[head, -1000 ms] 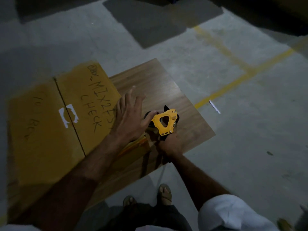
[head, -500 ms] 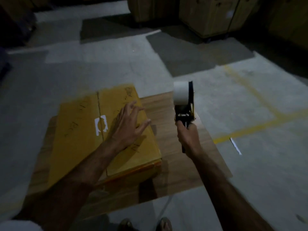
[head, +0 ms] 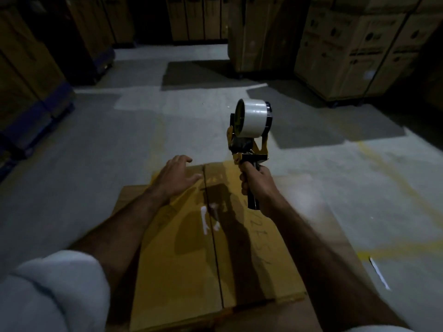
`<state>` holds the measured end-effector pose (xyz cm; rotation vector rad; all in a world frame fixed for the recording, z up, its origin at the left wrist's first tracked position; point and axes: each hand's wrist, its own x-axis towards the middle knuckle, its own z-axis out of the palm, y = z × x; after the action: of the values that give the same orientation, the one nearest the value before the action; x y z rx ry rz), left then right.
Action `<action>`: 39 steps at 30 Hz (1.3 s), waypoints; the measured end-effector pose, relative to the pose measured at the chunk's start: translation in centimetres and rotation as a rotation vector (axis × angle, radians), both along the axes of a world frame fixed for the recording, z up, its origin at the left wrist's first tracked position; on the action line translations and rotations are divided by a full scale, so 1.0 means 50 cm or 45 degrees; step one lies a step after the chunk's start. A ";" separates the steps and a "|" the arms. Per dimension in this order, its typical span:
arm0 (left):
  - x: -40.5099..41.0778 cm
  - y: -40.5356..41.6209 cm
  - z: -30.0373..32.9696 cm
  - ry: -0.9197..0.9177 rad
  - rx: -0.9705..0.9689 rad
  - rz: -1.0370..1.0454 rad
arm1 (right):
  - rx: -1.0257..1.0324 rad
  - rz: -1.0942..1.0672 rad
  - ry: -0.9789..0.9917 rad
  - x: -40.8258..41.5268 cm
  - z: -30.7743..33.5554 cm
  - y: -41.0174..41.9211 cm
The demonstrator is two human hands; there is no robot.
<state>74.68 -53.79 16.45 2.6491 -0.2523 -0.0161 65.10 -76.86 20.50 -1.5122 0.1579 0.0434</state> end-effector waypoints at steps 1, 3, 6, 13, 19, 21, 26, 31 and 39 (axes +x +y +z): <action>0.018 0.016 -0.004 0.048 0.021 0.025 | 0.000 0.011 0.007 0.018 -0.001 0.020; 0.051 0.046 -0.019 0.163 0.063 0.060 | -0.006 0.029 0.014 0.052 -0.003 0.057; 0.084 0.078 -0.053 0.266 0.168 0.041 | -0.064 0.030 0.020 0.099 -0.008 0.101; 0.105 0.096 -0.097 0.155 0.207 0.102 | -0.152 0.035 0.026 0.194 -0.026 0.152; 0.136 0.118 -0.100 0.340 -0.131 0.009 | -0.243 0.065 0.109 0.224 -0.074 0.181; 0.148 0.116 -0.104 0.367 -0.344 -0.082 | -0.293 0.061 0.136 0.220 -0.092 0.188; 0.187 0.086 -0.091 0.495 -0.699 -0.049 | -0.332 0.071 0.182 0.214 -0.104 0.193; 0.206 0.065 -0.091 0.627 -0.924 -0.052 | -0.315 0.112 0.214 0.202 -0.105 0.190; 0.222 0.083 -0.090 0.629 -0.744 -0.229 | -0.283 0.078 0.286 0.168 -0.115 0.190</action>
<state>85.79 -49.63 11.92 1.9587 -0.2742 -0.5587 73.50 -67.37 14.74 -1.7325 0.3043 0.2522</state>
